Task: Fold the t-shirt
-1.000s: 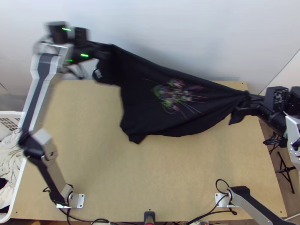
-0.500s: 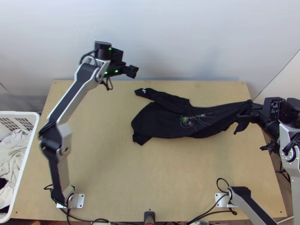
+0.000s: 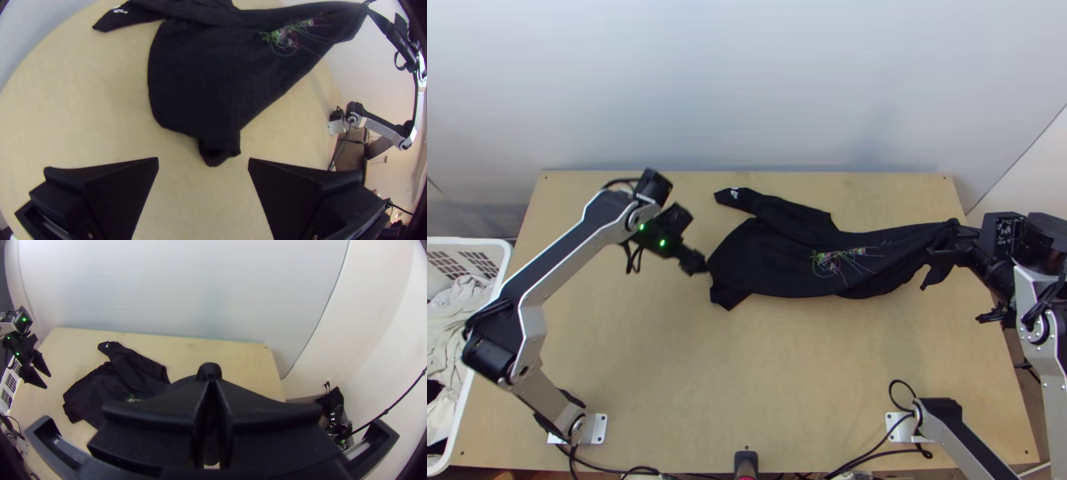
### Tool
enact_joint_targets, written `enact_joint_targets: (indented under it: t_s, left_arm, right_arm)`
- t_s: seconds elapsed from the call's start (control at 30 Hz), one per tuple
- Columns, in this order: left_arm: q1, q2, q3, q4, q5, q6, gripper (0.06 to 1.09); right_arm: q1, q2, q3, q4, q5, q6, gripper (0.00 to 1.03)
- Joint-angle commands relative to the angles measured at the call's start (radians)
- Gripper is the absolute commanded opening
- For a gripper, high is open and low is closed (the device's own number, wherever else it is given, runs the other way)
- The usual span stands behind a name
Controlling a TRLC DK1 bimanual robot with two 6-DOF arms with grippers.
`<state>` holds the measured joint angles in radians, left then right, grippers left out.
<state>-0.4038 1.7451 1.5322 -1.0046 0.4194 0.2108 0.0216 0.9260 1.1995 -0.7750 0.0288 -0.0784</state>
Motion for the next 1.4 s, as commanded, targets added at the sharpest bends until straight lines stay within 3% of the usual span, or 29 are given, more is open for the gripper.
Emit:
enact_joint_targets:
  t_s: [0.0,0.5,0.77,0.8,1.17,1.27,1.37]
  left_arm:
    - [-0.043,-0.038,-0.193,-0.029,0.059,-0.014,1.04]
    - [-0.089,0.045,-0.244,0.34,0.048,-0.252,1.03]
    - [-0.113,0.094,-0.279,0.508,-0.007,-0.321,1.03]
    - [-0.125,0.1,-0.284,0.523,-0.01,-0.326,1.0]
    - [-0.144,0.117,-0.267,0.578,-0.03,-0.333,0.12]
    - [-0.107,0.062,-0.273,0.54,0.001,-0.332,0.1]
    - [-0.013,-0.03,-0.267,0.44,0.116,-0.323,0.1]
  right_arm:
    - [0.006,0.01,0.0,0.003,-0.001,0.014,0.03]
    - [0.02,0.011,0.02,-0.001,0.0,0.039,0.03]
    - [0.018,0.004,0.034,-0.024,0.0,0.039,0.03]
    - [0.018,-0.001,0.032,-0.026,0.0,0.039,0.03]
    - [0.031,-0.012,0.023,-0.046,0.0,0.035,0.03]
    - [0.054,-0.01,0.029,-0.061,0.0,0.034,0.03]
    - [0.087,-0.012,0.035,-0.086,0.0,0.026,0.03]
